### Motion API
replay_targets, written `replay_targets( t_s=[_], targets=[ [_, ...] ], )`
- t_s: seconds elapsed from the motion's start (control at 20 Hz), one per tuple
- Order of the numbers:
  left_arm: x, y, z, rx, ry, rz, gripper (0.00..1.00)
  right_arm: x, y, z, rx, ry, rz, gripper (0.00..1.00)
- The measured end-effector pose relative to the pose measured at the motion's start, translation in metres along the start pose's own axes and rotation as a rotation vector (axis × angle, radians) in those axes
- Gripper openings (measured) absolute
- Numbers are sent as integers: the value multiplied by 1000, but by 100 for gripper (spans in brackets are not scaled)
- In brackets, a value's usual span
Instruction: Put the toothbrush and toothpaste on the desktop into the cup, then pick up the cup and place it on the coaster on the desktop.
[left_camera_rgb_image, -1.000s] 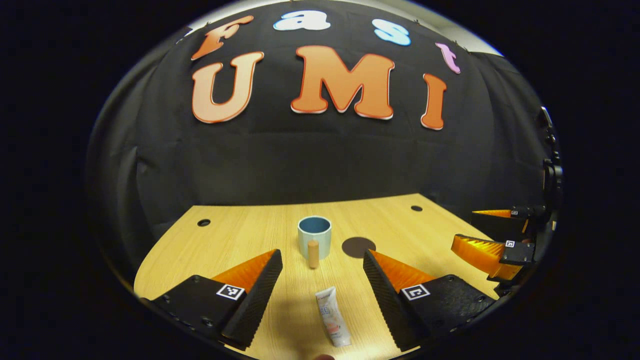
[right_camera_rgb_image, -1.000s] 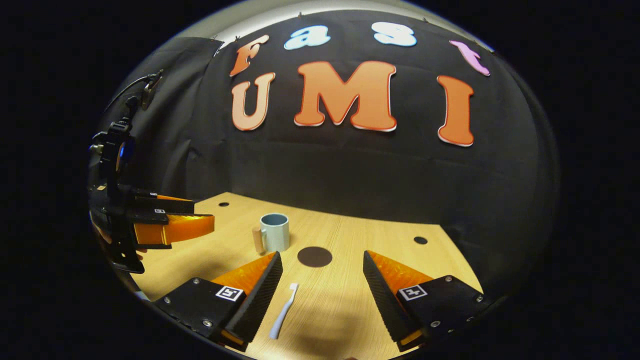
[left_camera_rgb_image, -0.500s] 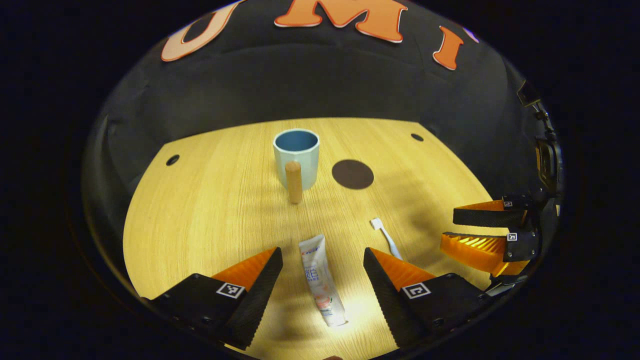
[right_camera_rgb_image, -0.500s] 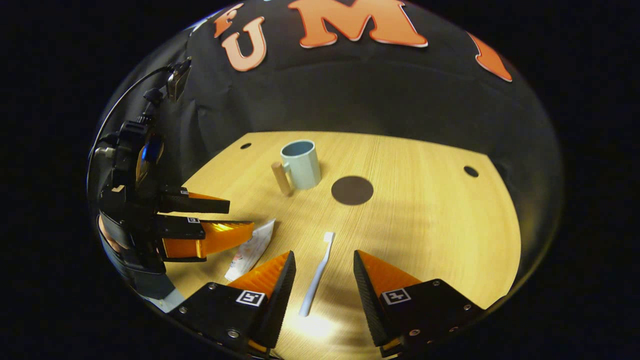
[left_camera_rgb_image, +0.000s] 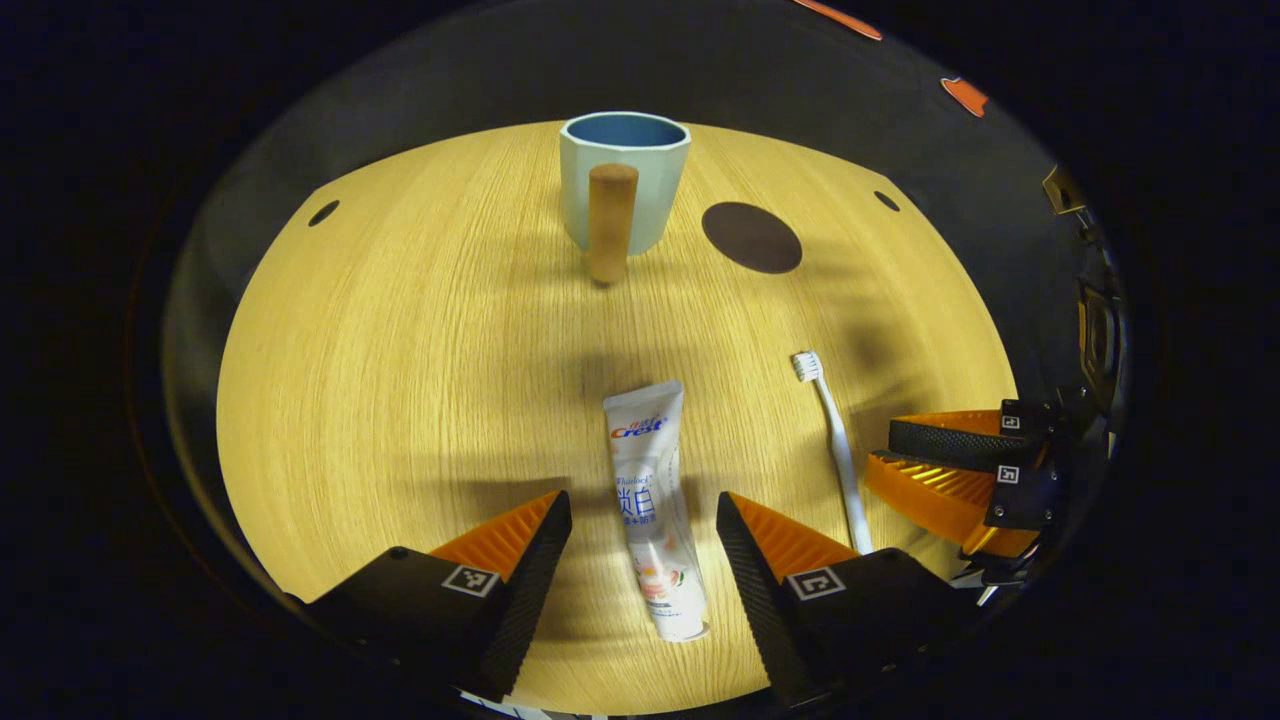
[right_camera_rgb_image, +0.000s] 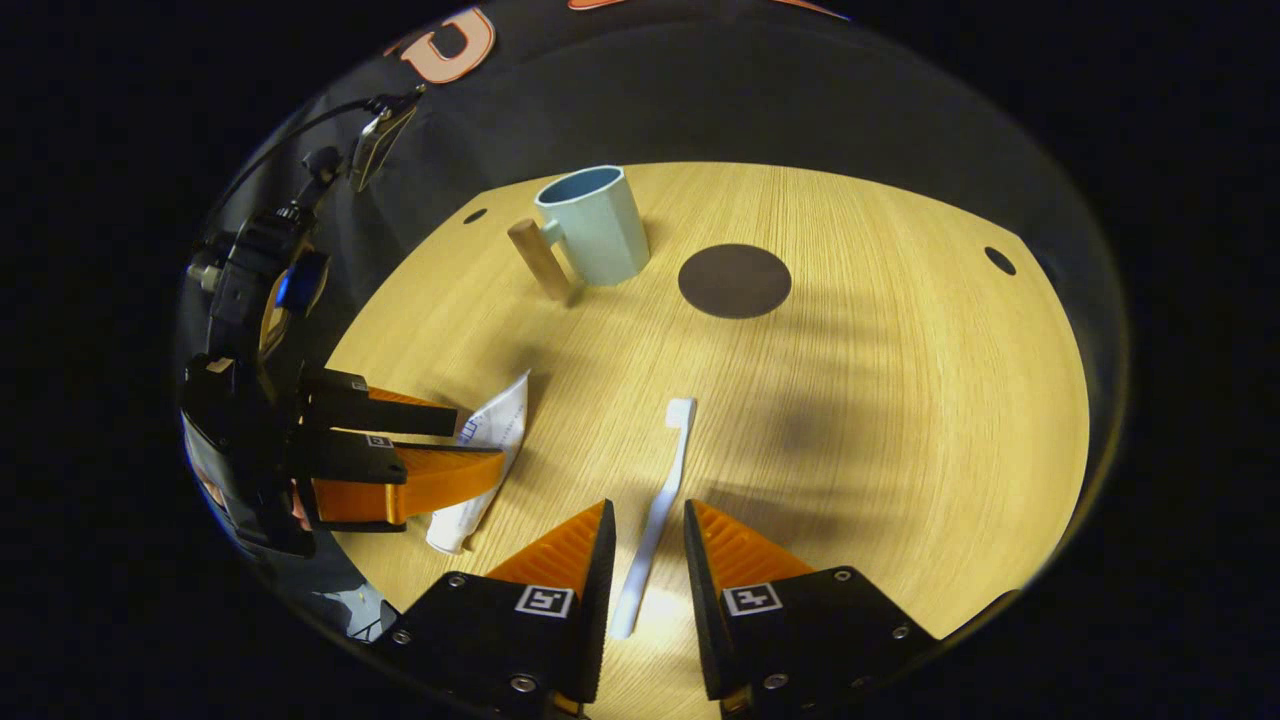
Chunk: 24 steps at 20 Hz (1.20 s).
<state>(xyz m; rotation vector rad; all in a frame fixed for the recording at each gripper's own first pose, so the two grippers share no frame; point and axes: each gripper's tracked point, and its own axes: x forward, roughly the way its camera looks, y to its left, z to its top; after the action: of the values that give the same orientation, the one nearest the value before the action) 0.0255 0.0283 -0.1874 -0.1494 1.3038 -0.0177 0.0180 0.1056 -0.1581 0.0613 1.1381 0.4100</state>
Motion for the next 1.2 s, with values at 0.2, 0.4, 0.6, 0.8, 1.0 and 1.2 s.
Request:
replay_targets(
  t_s=[0.2, 0.4, 0.6, 0.8, 1.0, 1.2],
  targets=[
    [10, 1, -9, -25, 62, 24, 72, 19, 4, -10, 24, 53, -16, 27],
    [16, -4, -8, -57, 62, 61, 36, 21, -3, -4, 62, 45, -24, 10],
    [9, -11, -1, -63, 14, 14, 13, 18, 1, -1, 73, -8, 17, 4],
    [18, -14, 13, -24, -104, -65, 13, 2, 9, 12, 94, -98, 96, 3],
    [4, 31, 31, -35, -247, -39, 13, -13, 4, 30, 102, -216, 101, 3],
    [-12, 76, 37, -85, -394, -54, 13, -38, -10, 50, 115, -345, 76, 3]
  ],
)
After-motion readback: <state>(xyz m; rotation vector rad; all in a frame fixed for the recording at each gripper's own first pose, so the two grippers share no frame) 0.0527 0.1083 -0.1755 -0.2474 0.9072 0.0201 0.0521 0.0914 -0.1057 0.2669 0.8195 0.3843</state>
